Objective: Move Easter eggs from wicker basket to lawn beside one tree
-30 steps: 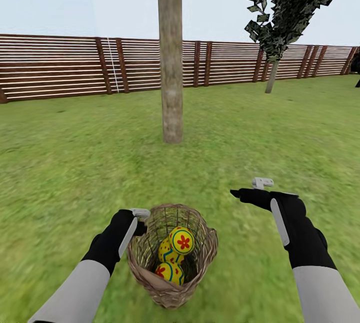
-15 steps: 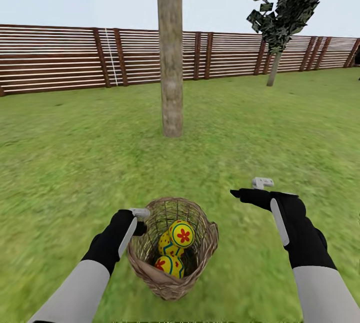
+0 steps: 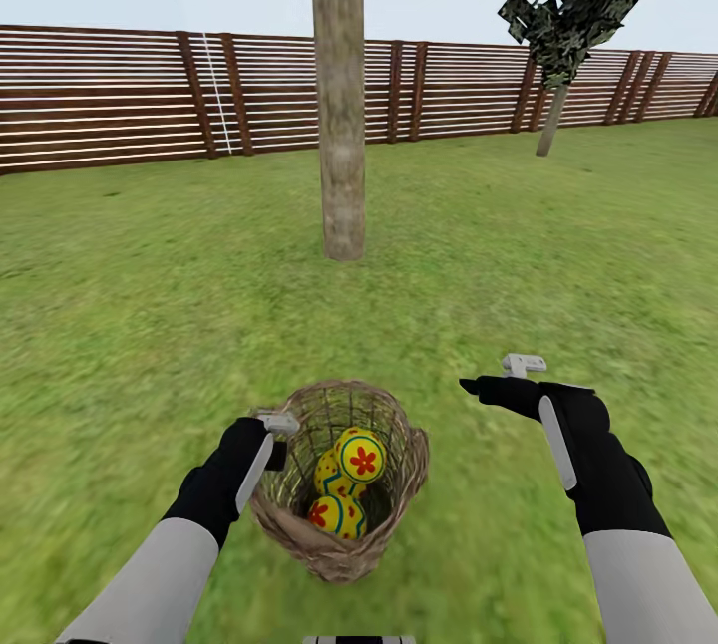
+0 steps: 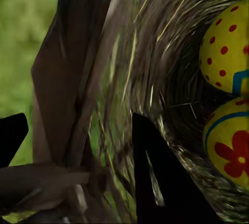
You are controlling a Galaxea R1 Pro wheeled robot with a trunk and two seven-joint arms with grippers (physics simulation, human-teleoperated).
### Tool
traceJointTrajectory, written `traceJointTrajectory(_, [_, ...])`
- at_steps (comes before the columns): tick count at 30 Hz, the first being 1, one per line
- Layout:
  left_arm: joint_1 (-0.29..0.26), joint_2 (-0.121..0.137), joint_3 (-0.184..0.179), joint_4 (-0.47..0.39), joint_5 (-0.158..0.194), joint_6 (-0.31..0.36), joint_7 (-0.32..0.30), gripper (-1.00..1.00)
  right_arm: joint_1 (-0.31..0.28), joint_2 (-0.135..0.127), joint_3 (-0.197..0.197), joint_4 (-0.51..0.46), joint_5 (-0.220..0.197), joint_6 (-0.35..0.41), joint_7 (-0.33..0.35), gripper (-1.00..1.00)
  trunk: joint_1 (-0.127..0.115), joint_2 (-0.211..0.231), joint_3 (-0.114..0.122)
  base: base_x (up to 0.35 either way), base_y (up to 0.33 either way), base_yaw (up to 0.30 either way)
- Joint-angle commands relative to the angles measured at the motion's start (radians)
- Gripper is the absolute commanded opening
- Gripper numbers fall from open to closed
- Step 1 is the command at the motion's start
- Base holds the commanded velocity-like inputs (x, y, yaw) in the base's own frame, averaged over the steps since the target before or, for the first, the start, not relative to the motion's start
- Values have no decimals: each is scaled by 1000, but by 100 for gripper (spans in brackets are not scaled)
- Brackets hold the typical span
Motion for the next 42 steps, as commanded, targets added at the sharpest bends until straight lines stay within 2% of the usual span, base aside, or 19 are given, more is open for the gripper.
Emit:
traceJointTrajectory(1, [0,0,-1,0,4,4,4,-100,-1,0,-1,-1,-4,5,1,100,0,0,-1,0,0,0])
traceJointTrajectory(16, [0,0,-3,0,4,11,6,-100,-1,0,-3,-1,-4,1,1,100,0,0,-1,0,0,0])
traceJointTrajectory(36, [0,0,-3,0,4,11,6,-100,-1,3,-1,5,-4,-1,1,100,-9,4,76,0,0,0])
traceJointTrajectory(42, [0,-1,-3,0,4,10,5,-100,-1,2,-2,7,-3,-1,1,100,-32,46,95,0,0,0])
